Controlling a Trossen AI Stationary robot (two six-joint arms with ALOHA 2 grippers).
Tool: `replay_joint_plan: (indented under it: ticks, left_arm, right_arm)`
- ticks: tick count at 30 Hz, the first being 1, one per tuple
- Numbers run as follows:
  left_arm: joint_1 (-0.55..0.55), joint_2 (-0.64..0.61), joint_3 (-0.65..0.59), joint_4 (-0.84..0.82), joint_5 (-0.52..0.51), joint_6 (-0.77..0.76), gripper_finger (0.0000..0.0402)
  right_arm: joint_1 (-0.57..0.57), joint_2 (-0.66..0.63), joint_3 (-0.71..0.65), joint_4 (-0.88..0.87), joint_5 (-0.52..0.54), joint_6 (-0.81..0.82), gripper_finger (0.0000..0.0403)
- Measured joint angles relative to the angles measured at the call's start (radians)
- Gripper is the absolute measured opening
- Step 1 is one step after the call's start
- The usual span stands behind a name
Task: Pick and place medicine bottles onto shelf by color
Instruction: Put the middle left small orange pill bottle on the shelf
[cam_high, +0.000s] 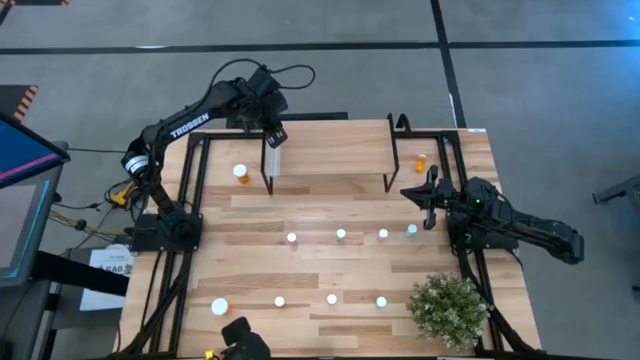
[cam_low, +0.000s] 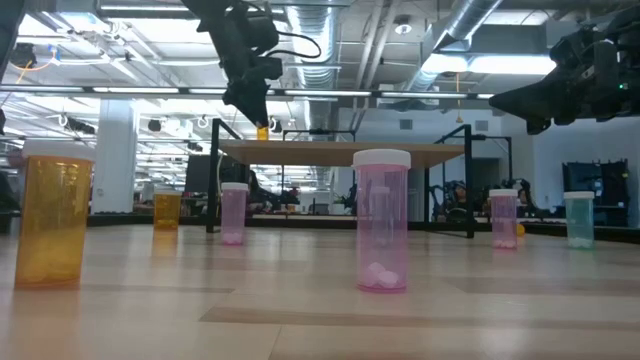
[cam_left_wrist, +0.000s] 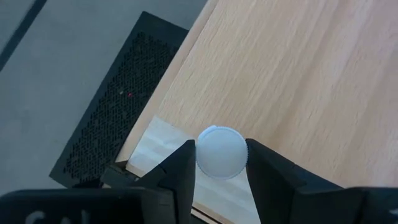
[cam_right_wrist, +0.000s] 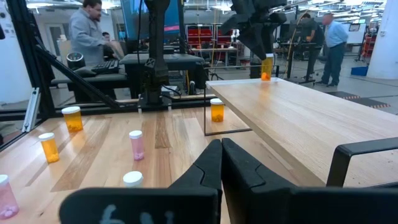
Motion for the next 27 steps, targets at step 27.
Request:
replay_joint_plan:
  ticks: [27]
  left_arm:
    - [0.002,-0.001,-0.07,0.053,-0.028,-0.047,0.0121]
  right_arm:
    - [0.0,0.0,0.0,0.0,0.0,0.0,0.0027]
